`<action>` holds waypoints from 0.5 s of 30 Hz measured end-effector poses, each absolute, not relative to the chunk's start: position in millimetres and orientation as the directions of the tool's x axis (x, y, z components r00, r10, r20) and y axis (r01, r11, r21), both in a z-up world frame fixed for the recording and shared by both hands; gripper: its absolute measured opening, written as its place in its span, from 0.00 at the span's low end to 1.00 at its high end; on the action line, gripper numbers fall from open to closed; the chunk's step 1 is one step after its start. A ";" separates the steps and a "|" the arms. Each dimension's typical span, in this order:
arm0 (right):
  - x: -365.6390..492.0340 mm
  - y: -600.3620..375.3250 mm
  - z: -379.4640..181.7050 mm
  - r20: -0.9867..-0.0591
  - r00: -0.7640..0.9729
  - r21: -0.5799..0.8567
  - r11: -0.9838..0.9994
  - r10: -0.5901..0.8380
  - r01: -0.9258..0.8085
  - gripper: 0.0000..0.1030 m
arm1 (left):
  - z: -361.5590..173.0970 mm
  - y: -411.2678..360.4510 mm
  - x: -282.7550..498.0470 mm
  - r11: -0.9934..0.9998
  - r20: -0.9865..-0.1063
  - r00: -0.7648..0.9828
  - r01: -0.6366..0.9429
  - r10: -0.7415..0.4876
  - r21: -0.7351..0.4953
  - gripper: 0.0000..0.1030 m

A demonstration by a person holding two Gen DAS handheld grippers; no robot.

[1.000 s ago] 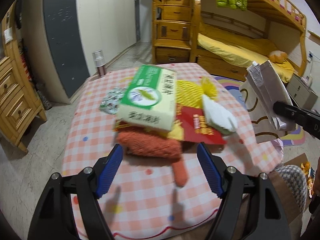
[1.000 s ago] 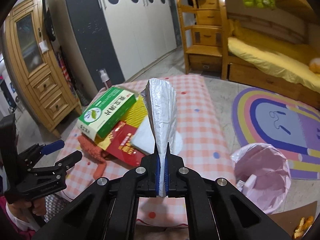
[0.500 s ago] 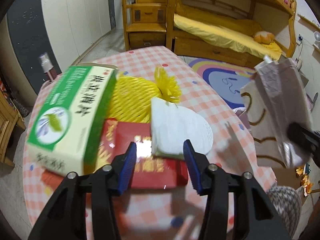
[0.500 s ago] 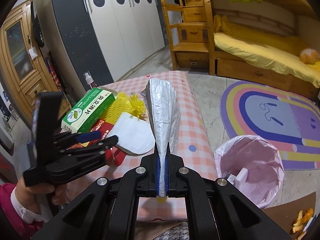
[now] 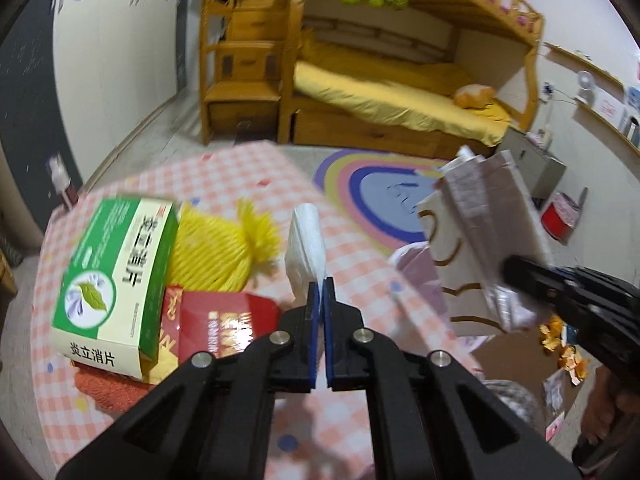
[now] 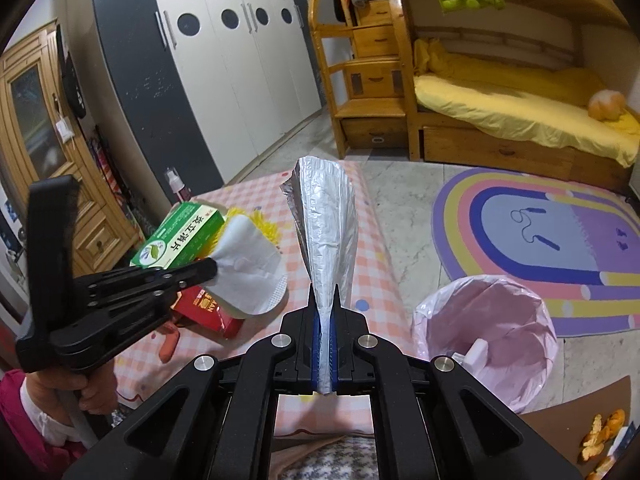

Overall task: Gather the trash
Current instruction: 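Grasp the white tissue with the left tool while the right tool carries the packet to the bin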

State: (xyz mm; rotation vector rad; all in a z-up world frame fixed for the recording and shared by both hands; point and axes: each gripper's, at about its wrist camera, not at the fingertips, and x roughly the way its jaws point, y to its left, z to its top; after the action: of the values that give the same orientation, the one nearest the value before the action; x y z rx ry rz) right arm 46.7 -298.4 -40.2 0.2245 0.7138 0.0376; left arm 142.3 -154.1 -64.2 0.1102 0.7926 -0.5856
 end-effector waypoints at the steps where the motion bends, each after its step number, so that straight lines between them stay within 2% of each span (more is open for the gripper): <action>1: 44.0 -301.8 -39.3 -0.643 0.759 0.216 0.975 0.102 0.051 0.03 | -58.7 -158.5 137.5 0.828 -0.690 0.556 0.549 -0.464 -0.114 0.00; 7: 25.0 -329.2 -43.3 -0.652 0.757 0.206 0.969 0.034 0.133 0.03 | -43.6 -199.0 115.4 0.768 -0.670 0.541 0.637 -0.508 -0.068 0.00; 15: -1.9 -386.6 -66.5 -0.693 0.718 0.209 0.934 -0.067 0.289 0.03 | -54.1 -269.4 112.0 0.682 -0.684 0.478 0.730 -0.551 -0.039 0.00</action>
State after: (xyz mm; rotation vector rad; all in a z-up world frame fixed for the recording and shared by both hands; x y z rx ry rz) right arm -1.9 -386.6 -66.4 0.3153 0.7472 -0.2007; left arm 112.0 -269.4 -54.1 0.2738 0.7264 -0.7938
